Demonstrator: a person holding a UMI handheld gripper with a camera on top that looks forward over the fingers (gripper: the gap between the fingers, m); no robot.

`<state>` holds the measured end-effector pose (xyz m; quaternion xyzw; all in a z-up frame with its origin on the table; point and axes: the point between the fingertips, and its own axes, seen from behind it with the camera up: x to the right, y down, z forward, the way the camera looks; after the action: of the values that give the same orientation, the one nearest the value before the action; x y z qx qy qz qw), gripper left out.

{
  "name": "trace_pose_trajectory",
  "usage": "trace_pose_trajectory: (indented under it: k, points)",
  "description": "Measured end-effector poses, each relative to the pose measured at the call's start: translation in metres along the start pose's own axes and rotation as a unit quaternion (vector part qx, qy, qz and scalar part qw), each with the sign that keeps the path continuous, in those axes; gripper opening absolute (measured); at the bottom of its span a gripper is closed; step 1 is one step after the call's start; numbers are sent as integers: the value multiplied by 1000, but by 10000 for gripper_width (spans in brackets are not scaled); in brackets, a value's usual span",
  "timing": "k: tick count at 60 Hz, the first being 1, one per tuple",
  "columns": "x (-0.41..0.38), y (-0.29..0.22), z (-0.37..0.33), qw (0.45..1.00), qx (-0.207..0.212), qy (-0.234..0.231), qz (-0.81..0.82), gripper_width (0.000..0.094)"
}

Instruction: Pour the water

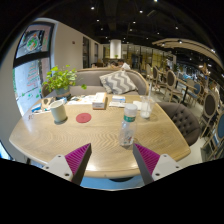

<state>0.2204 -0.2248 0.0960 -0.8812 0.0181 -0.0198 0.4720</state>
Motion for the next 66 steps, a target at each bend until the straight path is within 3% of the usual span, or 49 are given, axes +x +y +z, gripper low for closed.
trace_pose_trajectory:
  k: [24,28,34,48,66]
  points:
    - [58,-29,139,998,54,-2,21,840]
    - [56,-27,150,998,55,-3,16,763]
    - [57,-29,159,998,65,2,3,499]
    - [55,-28,159,998,64,-3,4,419]
    - [65,-52,159,997,53,48,-33,417]
